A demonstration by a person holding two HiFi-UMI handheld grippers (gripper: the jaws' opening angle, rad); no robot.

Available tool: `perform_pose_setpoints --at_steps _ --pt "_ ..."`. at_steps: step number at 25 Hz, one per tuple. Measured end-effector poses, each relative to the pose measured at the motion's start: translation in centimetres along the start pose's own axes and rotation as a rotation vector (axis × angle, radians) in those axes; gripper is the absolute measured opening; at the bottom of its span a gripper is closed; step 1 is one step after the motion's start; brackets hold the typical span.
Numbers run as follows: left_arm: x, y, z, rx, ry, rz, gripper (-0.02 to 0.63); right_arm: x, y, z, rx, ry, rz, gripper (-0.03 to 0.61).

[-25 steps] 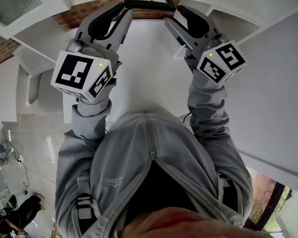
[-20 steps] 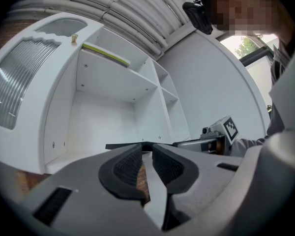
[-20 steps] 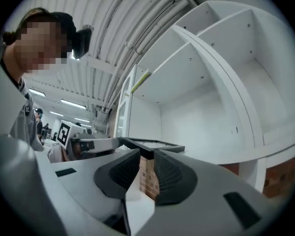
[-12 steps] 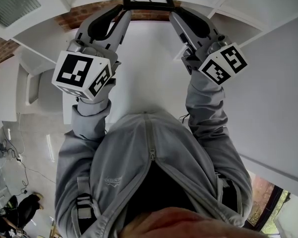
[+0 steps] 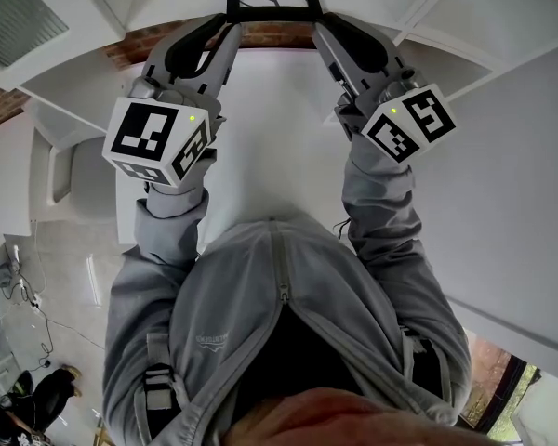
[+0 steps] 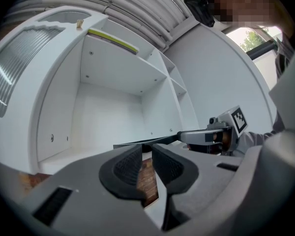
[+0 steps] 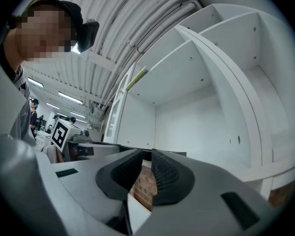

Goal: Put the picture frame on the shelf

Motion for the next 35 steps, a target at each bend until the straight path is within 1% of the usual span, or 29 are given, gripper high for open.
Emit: perform_pose_setpoints --at_steps 10,18,32,35 --pt "-1.0 1.6 -1.2 -0.007 0.021 0.019 0.067 1.4 0.9 -1.5 0.006 -0.006 -0.021 0.072" --pt "-0.9 2.0 -1.5 -0.022 0.069 0.049 0.067 1.5 0.9 -1.8 -0.013 -0.047 -0.065 0.072" --pt "-1.1 2.7 -1.8 -0.056 0.145 0.099 0.069 1.8 1.6 -2.5 -0.120 -0.204 -0.168 0.072" --pt "-1.1 2.6 -1.7 -0.060 0.146 0.109 0.090 1.7 1.6 -2.3 -0.128 -0.224 -0.182 0.074"
Point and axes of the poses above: the fingertips, and each gripper's own axes: y forward along the fingers, x to its right, z out of its top, the point moved 1 cm from there along -y, backward along the fingers, and after that the axes turned 4 degrees about -y, right-handed, at the moved point
